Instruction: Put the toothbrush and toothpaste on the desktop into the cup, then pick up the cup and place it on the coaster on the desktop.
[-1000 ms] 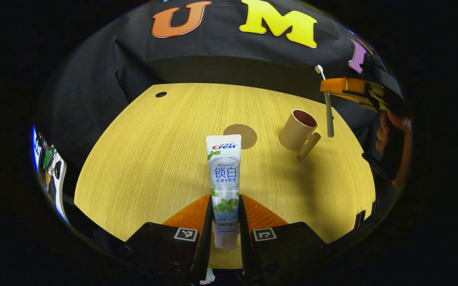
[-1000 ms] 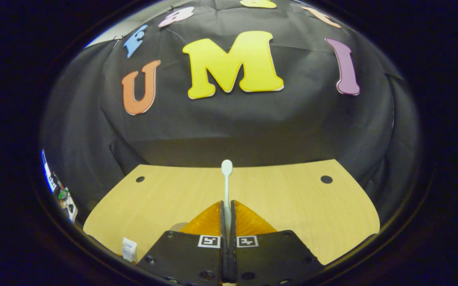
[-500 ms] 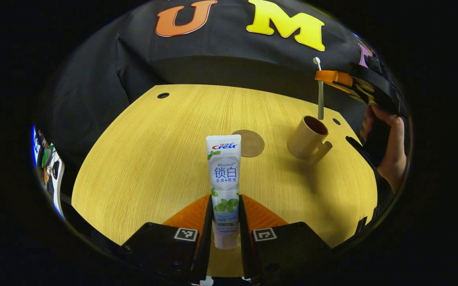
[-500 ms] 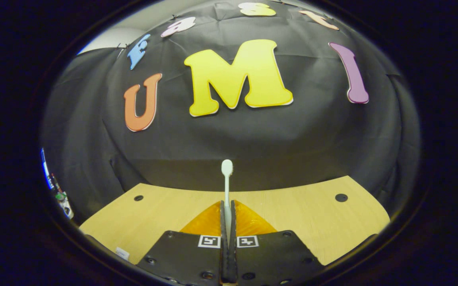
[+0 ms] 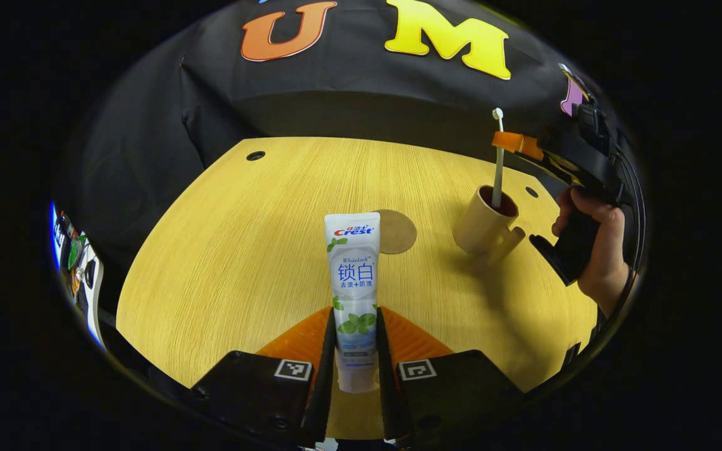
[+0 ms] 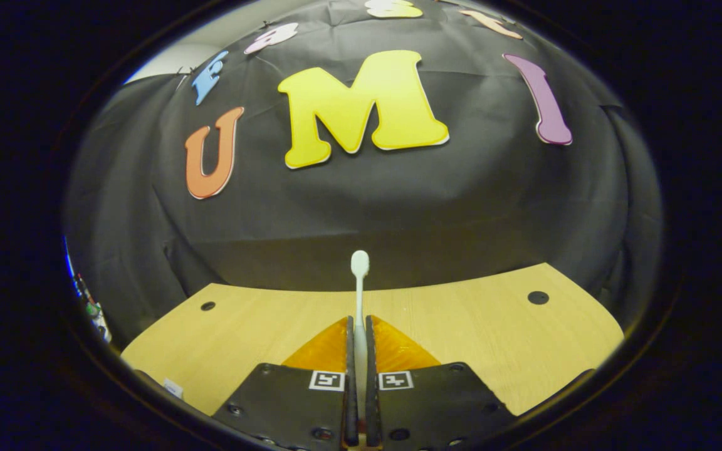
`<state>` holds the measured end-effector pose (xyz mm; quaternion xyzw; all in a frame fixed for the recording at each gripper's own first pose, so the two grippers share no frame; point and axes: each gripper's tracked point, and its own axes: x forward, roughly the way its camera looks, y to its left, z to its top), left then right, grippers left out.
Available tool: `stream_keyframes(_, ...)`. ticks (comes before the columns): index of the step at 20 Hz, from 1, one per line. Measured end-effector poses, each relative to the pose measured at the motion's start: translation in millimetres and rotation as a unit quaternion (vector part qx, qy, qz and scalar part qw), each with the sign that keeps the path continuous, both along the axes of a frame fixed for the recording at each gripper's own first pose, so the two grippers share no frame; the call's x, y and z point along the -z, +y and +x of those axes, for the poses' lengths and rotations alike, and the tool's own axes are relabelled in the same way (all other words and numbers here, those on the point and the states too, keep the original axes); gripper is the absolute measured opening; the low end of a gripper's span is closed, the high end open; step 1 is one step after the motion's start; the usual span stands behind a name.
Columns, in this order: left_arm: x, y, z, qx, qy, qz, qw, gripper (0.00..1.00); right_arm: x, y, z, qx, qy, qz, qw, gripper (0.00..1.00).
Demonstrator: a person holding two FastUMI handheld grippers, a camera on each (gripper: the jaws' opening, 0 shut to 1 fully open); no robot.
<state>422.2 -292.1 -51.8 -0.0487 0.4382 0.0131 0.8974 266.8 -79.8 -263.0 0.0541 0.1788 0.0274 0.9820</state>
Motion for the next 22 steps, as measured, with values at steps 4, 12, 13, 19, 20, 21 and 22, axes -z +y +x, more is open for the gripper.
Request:
stream_keyframes(4, -5.4, -5.3, 3.9, -0.004, -0.011, 0.0, 1.0, 0.36, 8.2, 0.6, -10.7, -0.007, 0.009, -0.004, 1.0, 0.16)
stream_keyframes(12, -39.3, -11.1, 12.3, -0.004, -0.077, 0.003, 0.997, 0.36, -11.4, -6.7, -33.7, -0.01, 0.002, -0.007, 1.0, 0.51)
stream_keyframes(13, -47.4, -12.7, 17.2, -0.002, -0.091, 0.003, 0.996, 0.36, -14.4, -8.6, -38.7, -0.012, 0.001, -0.011, 1.0, 0.52)
stream_keyframes(19, -102.5, -38.2, 58.3, 0.025, -0.204, 0.001, 0.979, 0.36, -51.0, -36.1, -67.9, -0.005, -0.015, -0.025, 1.0, 0.75)
stream_keyframes(20, -111.7, -44.2, 68.0, 0.031, -0.223, 0.002, 0.974, 0.36, -57.9, -42.7, -70.9, -0.002, -0.019, -0.026, 0.999, 0.72)
stream_keyframes(21, -118.5, -51.4, 73.8, 0.038, -0.239, 0.002, 0.97, 0.36, -62.6, -49.1, -73.1, 0.0, -0.022, -0.026, 0.999, 0.76)
stream_keyframes(22, -124.0, -58.9, 80.2, 0.044, -0.254, 0.002, 0.966, 0.36, -66.8, -55.7, -76.0, 0.003, -0.023, -0.027, 0.999, 0.76)
